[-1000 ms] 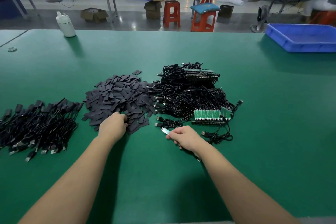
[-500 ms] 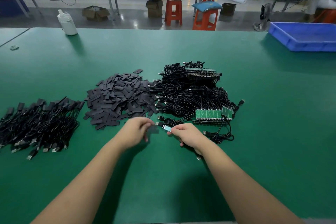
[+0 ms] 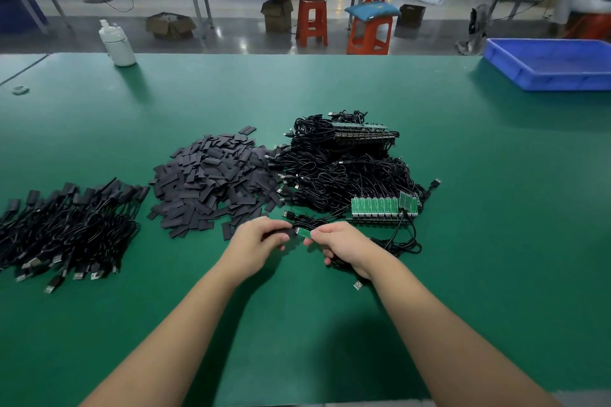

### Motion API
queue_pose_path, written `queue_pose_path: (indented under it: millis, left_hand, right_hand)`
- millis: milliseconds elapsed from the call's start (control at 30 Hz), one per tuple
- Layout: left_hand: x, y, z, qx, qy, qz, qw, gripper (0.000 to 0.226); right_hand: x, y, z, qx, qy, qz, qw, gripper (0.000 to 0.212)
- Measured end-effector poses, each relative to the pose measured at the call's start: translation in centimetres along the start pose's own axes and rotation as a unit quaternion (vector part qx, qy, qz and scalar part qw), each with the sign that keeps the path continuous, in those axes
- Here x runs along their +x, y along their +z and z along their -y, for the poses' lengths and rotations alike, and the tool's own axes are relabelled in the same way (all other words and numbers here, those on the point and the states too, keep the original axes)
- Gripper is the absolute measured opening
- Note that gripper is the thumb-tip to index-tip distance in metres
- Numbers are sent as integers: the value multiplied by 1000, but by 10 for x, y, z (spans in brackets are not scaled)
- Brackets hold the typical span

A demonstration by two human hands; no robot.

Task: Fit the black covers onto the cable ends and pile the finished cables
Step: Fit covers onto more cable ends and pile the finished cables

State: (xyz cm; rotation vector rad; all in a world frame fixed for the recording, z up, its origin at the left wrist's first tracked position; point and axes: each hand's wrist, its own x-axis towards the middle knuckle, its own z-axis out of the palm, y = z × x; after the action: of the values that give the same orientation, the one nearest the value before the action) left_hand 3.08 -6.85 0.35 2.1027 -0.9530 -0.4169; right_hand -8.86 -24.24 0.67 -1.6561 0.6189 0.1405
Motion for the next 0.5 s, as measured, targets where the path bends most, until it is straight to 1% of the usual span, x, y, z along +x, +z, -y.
queue_pose_path:
  millis: [67,233,500]
  left_hand:
    - [-1,-1,-1,-36,6,-24,999,21]
    - [-3,-1,-2,-78,12,-45,996,19]
    - [-4,0,-2,-62,17,-29,998,20]
  right_hand:
    - [0,-2,0,12,2,11,1000,26]
    - [-1,-5,1,22,2,20,1000,27]
    - [-3,-3,1,21,-3,35,999,27]
